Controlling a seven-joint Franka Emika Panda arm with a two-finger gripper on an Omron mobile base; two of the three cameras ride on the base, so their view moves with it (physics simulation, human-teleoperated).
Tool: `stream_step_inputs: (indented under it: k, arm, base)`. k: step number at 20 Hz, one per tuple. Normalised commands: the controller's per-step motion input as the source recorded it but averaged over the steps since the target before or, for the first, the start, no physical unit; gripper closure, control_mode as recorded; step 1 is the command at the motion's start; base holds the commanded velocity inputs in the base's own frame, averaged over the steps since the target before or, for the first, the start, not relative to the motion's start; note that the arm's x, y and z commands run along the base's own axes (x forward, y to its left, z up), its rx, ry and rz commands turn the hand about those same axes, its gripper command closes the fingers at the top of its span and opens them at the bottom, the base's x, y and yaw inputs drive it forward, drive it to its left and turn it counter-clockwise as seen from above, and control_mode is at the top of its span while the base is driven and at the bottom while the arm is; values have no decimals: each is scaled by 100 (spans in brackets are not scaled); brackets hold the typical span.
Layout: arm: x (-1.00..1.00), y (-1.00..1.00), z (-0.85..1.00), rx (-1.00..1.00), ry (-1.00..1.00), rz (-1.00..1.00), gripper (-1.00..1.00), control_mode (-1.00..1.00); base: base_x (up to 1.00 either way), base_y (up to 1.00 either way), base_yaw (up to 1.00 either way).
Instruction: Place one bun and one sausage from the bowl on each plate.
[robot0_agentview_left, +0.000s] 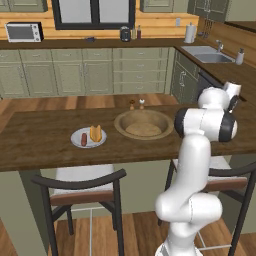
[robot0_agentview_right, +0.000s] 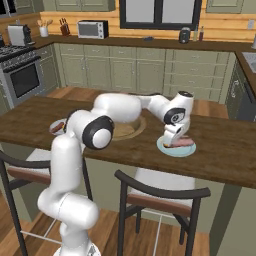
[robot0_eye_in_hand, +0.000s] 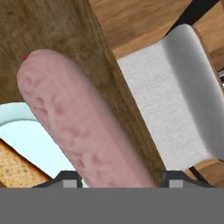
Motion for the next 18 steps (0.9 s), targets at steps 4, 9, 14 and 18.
stream_step_inputs:
  k: [4,9,14,18]
  arm:
    - [25,0,-47,-1,-20,-2,100,-100]
    - [25,0,-50,0,-6,0,100,-100]
    - [60,0,-26,0,-9,0,100,-100]
    - [49,0,-29,0,-11,3,-100,-100]
  base:
    - [0,0,0]
    - [0,0,0]
    - [0,0,0]
    - [0,0,0]
